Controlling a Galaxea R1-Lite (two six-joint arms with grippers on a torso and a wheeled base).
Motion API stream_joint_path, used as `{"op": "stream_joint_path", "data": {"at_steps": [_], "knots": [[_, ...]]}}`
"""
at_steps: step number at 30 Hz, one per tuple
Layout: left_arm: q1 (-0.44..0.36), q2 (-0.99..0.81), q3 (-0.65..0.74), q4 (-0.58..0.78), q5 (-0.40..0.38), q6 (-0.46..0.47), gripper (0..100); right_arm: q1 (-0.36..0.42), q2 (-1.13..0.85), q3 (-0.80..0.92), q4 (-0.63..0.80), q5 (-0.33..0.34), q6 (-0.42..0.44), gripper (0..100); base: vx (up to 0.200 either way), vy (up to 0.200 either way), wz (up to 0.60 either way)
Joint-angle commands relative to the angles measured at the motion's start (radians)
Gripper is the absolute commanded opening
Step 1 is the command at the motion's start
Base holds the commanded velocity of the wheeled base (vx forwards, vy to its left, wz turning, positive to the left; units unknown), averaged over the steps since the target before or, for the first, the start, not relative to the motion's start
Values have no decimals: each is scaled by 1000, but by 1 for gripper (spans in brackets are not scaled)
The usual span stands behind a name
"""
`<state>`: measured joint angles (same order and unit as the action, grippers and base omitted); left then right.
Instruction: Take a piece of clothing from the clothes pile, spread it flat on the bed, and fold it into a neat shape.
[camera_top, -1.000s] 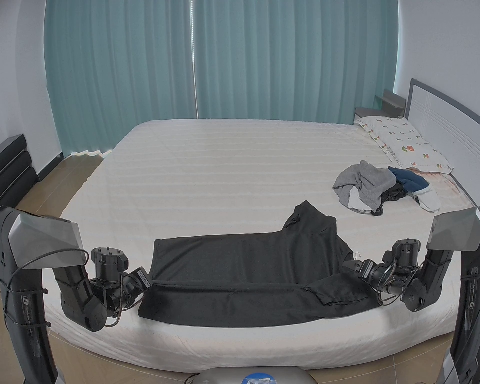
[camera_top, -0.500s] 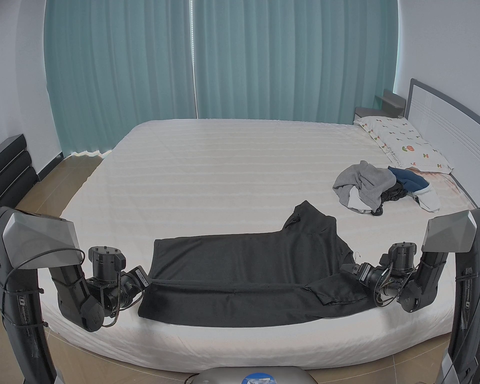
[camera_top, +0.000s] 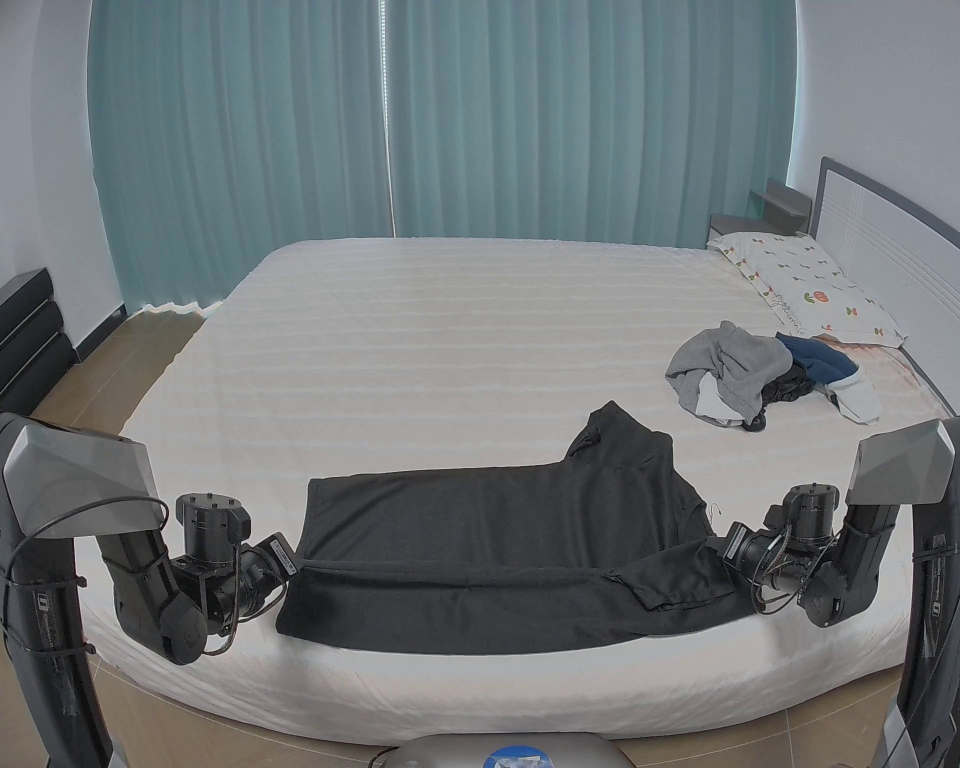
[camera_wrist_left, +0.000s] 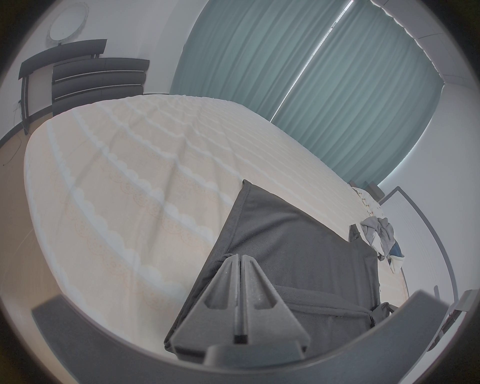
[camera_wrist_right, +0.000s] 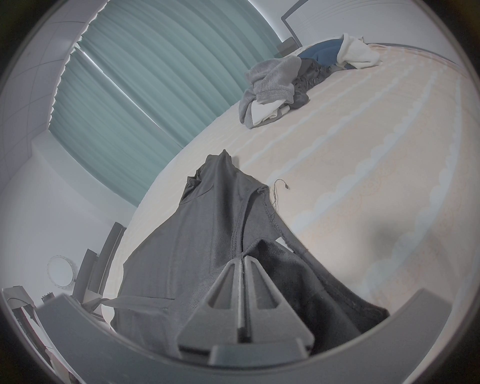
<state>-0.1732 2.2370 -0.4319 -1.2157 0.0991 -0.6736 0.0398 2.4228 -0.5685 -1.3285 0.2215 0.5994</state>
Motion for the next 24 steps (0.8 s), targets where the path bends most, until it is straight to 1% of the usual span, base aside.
{"op": "stream_joint_path", "data": {"at_steps": [1,8,13,14,15,18,24], "knots": [[0,-8,5,-1,1,2,0,-8,-33,42,-18,2,2,0,0,0,0],[0,-22,13,-1,2,3,0,-24,-68,76,-46,4,13,0,0,0,0],[0,-62,32,10,2,8,0,-37,-120,159,-97,47,14,0,0,0,0],[0,-62,32,10,2,8,0,-37,-120,159,-97,47,14,0,0,0,0],[1,-76,59,12,2,39,0,-44,-149,197,-126,55,14,0,0,0,0],[9,-82,93,10,1,92,0,-58,-191,246,-161,58,14,0,0,0,0],[6,-142,128,19,1,106,0,-69,-286,320,-193,90,13,0,0,0,0]]}}
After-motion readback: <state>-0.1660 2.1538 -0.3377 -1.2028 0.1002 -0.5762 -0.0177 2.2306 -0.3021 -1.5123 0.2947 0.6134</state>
